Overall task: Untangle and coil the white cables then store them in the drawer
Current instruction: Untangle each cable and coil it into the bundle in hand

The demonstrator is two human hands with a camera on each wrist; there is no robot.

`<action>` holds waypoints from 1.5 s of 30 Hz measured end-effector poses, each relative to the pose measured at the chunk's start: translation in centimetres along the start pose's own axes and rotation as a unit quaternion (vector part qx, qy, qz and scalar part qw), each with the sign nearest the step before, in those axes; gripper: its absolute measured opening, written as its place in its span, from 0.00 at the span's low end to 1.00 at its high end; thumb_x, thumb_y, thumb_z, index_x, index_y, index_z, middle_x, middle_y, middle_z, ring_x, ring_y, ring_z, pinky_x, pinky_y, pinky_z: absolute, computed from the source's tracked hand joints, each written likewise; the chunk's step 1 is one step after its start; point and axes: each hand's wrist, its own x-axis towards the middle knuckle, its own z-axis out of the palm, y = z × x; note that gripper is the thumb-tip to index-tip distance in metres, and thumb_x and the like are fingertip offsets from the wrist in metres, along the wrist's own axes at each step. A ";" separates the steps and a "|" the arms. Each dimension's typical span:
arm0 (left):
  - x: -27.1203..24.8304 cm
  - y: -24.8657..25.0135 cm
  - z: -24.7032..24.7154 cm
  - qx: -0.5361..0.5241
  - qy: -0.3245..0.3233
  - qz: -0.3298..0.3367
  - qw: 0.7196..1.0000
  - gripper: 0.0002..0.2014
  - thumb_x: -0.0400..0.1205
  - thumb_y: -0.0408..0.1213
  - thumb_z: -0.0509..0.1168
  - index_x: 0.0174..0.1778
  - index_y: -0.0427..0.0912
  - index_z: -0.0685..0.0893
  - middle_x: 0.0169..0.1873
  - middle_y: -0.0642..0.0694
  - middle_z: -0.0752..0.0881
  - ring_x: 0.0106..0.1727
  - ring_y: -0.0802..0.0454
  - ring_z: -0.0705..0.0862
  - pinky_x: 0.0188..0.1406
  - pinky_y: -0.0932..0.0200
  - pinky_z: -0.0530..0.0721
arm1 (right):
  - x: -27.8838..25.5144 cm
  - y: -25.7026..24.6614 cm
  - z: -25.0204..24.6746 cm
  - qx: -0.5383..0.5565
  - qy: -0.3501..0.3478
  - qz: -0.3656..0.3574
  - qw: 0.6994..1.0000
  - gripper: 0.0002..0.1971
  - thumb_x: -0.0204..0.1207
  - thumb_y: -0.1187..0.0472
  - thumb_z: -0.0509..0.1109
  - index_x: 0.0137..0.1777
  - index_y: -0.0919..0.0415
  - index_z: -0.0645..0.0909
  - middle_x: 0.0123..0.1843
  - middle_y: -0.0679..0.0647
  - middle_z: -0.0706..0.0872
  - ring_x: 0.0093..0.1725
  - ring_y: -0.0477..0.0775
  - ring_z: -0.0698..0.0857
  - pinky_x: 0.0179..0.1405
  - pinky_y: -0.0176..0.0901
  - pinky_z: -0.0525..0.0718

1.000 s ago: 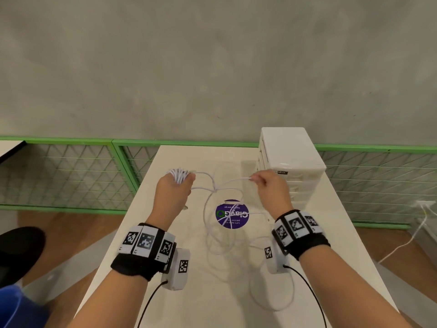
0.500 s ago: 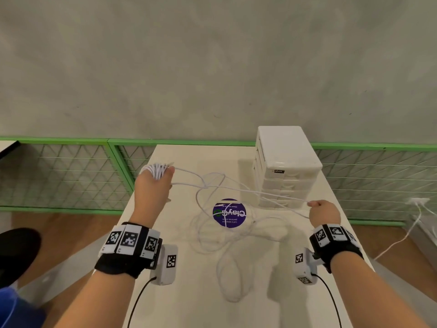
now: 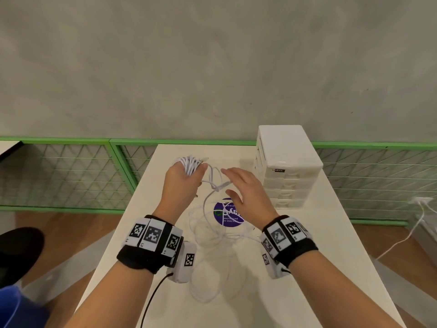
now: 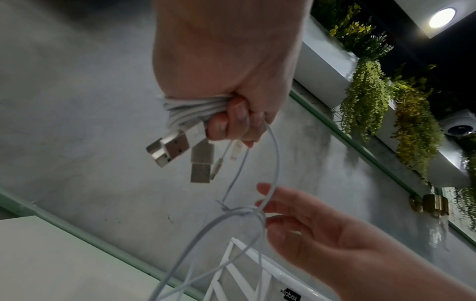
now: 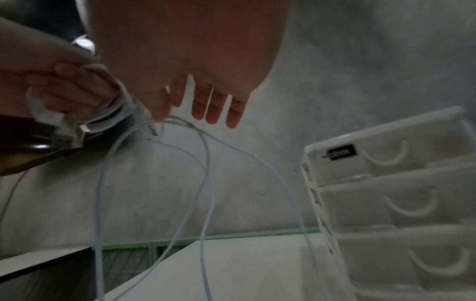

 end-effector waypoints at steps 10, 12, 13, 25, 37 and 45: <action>0.2 -0.7 -1.5 0.008 0.004 -0.017 1.000 0.15 0.80 0.41 0.67 0.46 0.28 0.82 0.28 0.47 0.78 0.28 0.58 0.81 0.20 0.59 0.81 | 0.6 1.5 -1.3 0.007 0.093 0.039 0.995 0.10 0.73 0.66 0.74 0.54 0.61 0.88 0.46 0.56 0.86 0.36 0.42 0.80 0.43 0.27 0.74; 0.3 -0.8 -1.8 0.006 0.011 -0.019 1.000 0.15 0.80 0.41 0.67 0.45 0.28 0.82 0.28 0.47 0.79 0.30 0.57 0.82 0.24 0.55 0.84 | 0.6 2.1 -1.9 0.031 0.118 0.072 0.990 0.12 0.72 0.68 0.73 0.55 0.63 0.87 0.42 0.56 0.85 0.39 0.38 0.77 0.47 0.31 0.76; 0.4 -0.9 -2.0 0.005 0.019 -0.019 1.000 0.15 0.80 0.41 0.67 0.44 0.29 0.81 0.29 0.47 0.80 0.30 0.57 0.83 0.22 0.58 0.83 | 0.6 2.5 -2.3 0.039 0.135 0.099 0.985 0.11 0.72 0.68 0.73 0.55 0.63 0.88 0.40 0.55 0.84 0.39 0.41 0.78 0.46 0.33 0.76; 1.1 -0.9 -4.3 -0.024 0.094 -0.028 0.995 0.14 0.81 0.40 0.67 0.32 0.43 0.73 0.29 0.46 0.78 0.32 0.55 0.83 0.11 0.72 0.73 | -3.6 10.3 -5.8 -0.015 0.193 0.429 0.882 0.06 0.77 0.59 0.68 0.47 0.62 0.84 0.48 0.60 0.86 0.46 0.60 0.81 0.46 0.44 0.73; -0.4 0.8 -0.2 0.035 -0.010 0.008 0.999 0.19 0.80 0.45 0.68 0.42 0.28 0.79 0.35 0.31 0.85 0.41 0.33 0.86 0.37 0.43 0.84 | 0.5 -0.8 -2.8 0.128 -0.184 0.157 0.962 0.19 0.76 0.63 0.68 0.66 0.51 0.77 0.53 0.48 0.86 0.53 0.47 0.82 0.55 0.37 0.77; -1.8 0.2 0.0 0.016 -0.128 -0.043 0.991 0.18 0.65 0.41 0.82 0.42 0.39 0.82 0.35 0.43 0.85 0.34 0.52 0.82 0.34 0.45 0.87 | 3.3 -3.8 -3.3 0.202 -0.096 0.157 0.962 0.06 0.76 0.58 0.70 0.49 0.56 0.87 0.21 0.37 0.75 0.24 0.35 0.74 0.34 0.32 0.71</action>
